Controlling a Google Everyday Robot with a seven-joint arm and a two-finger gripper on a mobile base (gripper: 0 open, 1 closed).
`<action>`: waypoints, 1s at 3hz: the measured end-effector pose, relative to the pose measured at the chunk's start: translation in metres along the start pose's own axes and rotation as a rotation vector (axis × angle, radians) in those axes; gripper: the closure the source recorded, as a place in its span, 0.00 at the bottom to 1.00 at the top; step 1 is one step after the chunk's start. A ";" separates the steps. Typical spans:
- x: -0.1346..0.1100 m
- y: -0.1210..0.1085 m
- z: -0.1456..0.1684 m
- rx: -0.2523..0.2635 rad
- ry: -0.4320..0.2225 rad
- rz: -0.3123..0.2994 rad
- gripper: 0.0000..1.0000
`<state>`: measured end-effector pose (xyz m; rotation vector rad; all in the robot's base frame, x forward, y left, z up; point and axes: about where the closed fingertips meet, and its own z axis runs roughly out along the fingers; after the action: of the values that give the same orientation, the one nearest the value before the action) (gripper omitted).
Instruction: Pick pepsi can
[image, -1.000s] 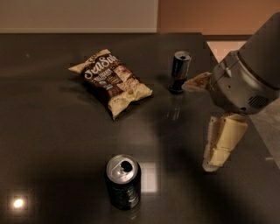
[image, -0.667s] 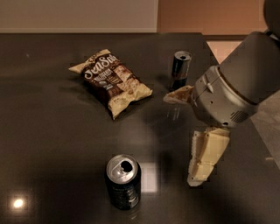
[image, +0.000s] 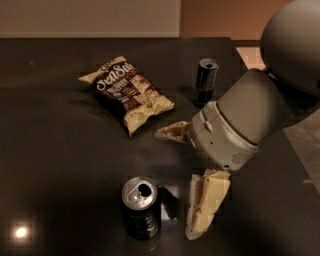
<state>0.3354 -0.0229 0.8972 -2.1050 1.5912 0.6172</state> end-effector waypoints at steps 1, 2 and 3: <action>-0.017 0.004 0.014 -0.027 -0.059 -0.029 0.00; -0.033 0.010 0.025 -0.055 -0.100 -0.060 0.00; -0.044 0.016 0.034 -0.081 -0.124 -0.084 0.00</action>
Offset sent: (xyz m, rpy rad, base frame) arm -0.0318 0.0556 -0.0049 0.1373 0.0616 0.1417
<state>0.3058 0.0269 0.8943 -2.1347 1.4248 0.7791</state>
